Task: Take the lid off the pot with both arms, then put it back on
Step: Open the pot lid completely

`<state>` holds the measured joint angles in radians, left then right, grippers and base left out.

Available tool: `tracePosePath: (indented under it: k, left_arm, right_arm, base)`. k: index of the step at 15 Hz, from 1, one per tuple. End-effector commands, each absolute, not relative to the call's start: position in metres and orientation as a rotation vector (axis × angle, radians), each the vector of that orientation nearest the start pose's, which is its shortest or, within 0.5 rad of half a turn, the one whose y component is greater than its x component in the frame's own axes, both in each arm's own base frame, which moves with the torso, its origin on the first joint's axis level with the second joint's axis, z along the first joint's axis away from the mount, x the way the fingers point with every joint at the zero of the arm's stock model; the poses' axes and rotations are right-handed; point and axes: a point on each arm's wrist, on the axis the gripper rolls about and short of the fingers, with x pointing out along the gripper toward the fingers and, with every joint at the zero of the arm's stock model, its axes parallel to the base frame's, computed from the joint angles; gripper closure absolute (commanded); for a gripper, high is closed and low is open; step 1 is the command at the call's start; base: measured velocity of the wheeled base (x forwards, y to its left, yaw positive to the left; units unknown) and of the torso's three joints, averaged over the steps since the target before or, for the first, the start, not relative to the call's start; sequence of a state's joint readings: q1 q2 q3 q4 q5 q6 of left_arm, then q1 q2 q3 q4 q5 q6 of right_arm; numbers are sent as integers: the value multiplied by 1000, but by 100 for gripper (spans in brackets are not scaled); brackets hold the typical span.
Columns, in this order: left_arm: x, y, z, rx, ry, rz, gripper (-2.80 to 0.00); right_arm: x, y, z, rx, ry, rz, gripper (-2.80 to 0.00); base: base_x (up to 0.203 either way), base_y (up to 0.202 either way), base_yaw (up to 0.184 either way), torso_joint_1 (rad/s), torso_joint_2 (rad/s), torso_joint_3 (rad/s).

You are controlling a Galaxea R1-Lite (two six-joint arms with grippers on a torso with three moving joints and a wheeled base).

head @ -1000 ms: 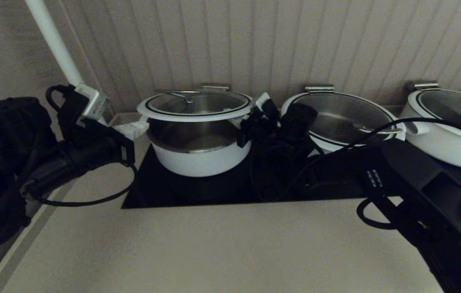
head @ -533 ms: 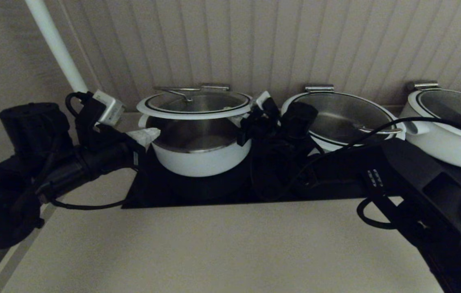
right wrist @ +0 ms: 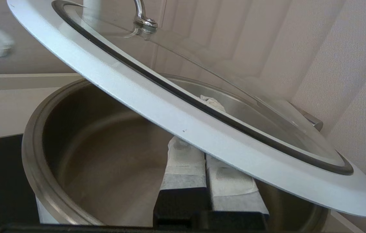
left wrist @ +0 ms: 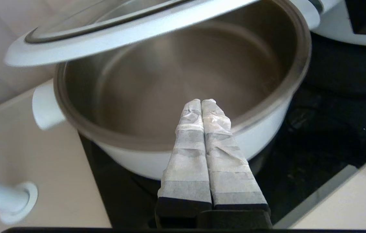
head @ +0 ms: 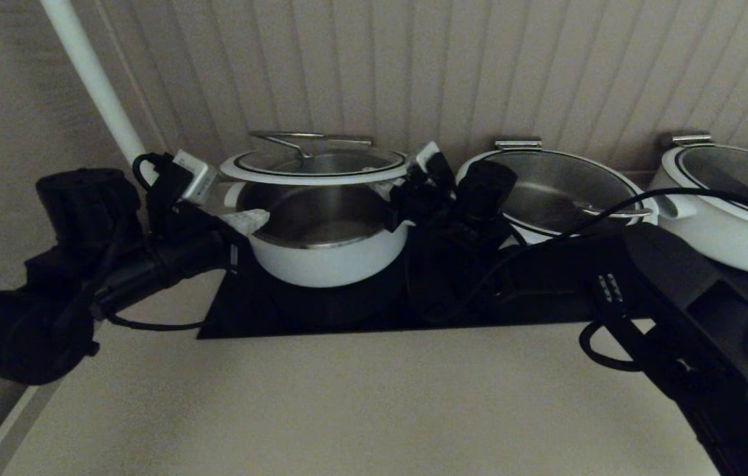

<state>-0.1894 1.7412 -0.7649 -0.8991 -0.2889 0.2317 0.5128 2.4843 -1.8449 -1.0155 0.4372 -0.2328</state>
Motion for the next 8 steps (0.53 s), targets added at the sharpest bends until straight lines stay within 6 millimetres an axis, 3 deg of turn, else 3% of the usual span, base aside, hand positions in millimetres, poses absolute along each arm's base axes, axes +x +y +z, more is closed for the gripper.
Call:
tracePosePath:
  k: [1, 8]
  left_arm:
    - [321, -68, 186, 226, 7, -483, 0]
    - [344, -72, 198, 226, -54, -470, 0]
  right_arm:
    - [445, 262, 177, -199, -506, 891, 0]
    - [443, 266, 175, -198, -508, 898, 0]
  base:
    - [0, 0, 0, 0, 0, 0]
    - [0, 0, 0, 0, 0, 0]
